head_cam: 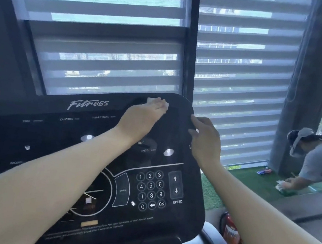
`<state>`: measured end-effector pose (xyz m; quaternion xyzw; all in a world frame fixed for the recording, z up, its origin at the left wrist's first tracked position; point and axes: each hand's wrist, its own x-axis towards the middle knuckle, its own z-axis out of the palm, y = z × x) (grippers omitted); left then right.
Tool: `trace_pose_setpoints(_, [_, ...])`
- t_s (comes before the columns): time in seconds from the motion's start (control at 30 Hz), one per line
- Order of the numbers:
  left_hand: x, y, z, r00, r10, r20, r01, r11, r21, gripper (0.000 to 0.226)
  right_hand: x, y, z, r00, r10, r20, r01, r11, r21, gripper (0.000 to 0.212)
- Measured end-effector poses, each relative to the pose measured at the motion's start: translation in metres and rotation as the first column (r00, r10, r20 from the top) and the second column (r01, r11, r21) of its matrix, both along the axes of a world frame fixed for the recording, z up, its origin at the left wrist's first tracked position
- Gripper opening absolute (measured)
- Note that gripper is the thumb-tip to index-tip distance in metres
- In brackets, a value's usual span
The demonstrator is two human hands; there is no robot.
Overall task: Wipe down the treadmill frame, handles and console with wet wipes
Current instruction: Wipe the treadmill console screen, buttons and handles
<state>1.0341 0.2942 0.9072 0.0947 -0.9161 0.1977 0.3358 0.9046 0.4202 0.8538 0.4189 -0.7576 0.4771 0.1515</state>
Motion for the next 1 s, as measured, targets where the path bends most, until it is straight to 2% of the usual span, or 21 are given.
trace_pose_setpoints(0.13, [-0.039, 0.015, 0.014, 1.000, -0.012, 0.021, 0.012, 1.000, 0.008, 0.049, -0.001, 0.001, -0.003, 0.997, 0.059, 0.051, -0.054, 0.994, -0.097, 0.042])
trace_pose_setpoints(0.2, [-0.047, 0.018, 0.008, 0.996, 0.002, 0.086, 0.000, 1.000, -0.021, 0.052, -0.002, 0.002, -0.004, 0.996, 0.075, 0.049, -0.069, 0.992, -0.110, 0.041])
trace_pose_setpoints(0.3, [-0.018, 0.008, 0.001, 0.993, -0.050, 0.106, 0.057, 0.997, -0.058, 0.053, -0.005, 0.001, -0.005, 0.996, 0.073, 0.046, -0.067, 0.991, -0.116, 0.041])
trace_pose_setpoints(0.37, [0.005, -0.003, 0.004, 0.997, -0.053, 0.055, 0.056, 0.997, -0.059, 0.055, -0.006, 0.001, -0.007, 0.995, 0.077, 0.069, -0.067, 0.989, -0.135, 0.040])
trace_pose_setpoints(0.5, [0.005, -0.011, 0.024, 0.989, 0.137, -0.058, -0.130, 0.986, 0.108, 0.057, -0.006, 0.000, -0.010, 0.991, 0.087, 0.103, -0.071, 0.986, -0.152, 0.041])
trace_pose_setpoints(0.53, [-0.004, -0.009, 0.024, 0.986, 0.156, -0.064, -0.148, 0.983, 0.110, 0.056, -0.006, 0.000, -0.009, 0.990, 0.092, 0.105, -0.075, 0.985, -0.153, 0.041])
trace_pose_setpoints(0.67, [-0.036, 0.018, 0.007, 0.999, 0.040, 0.025, -0.041, 0.999, 0.024, 0.056, -0.006, 0.001, -0.010, 0.988, 0.103, 0.113, -0.084, 0.984, -0.160, 0.041])
trace_pose_setpoints(0.77, [-0.025, 0.010, 0.003, 0.997, 0.015, 0.078, -0.017, 0.999, 0.029, 0.056, -0.007, 0.000, -0.010, 0.988, 0.112, 0.104, -0.094, 0.982, -0.165, 0.040])
trace_pose_setpoints(0.9, [0.023, -0.024, 0.000, 0.995, -0.029, -0.096, 0.027, 0.999, -0.028, 0.051, -0.008, 0.000, -0.010, 0.985, 0.112, 0.130, -0.090, 0.983, -0.163, 0.040])
trace_pose_setpoints(1.0, [0.026, -0.027, -0.002, 0.991, 0.013, -0.136, -0.007, 0.999, 0.042, 0.055, -0.008, 0.000, -0.010, 0.985, 0.108, 0.136, -0.086, 0.983, -0.161, 0.041])
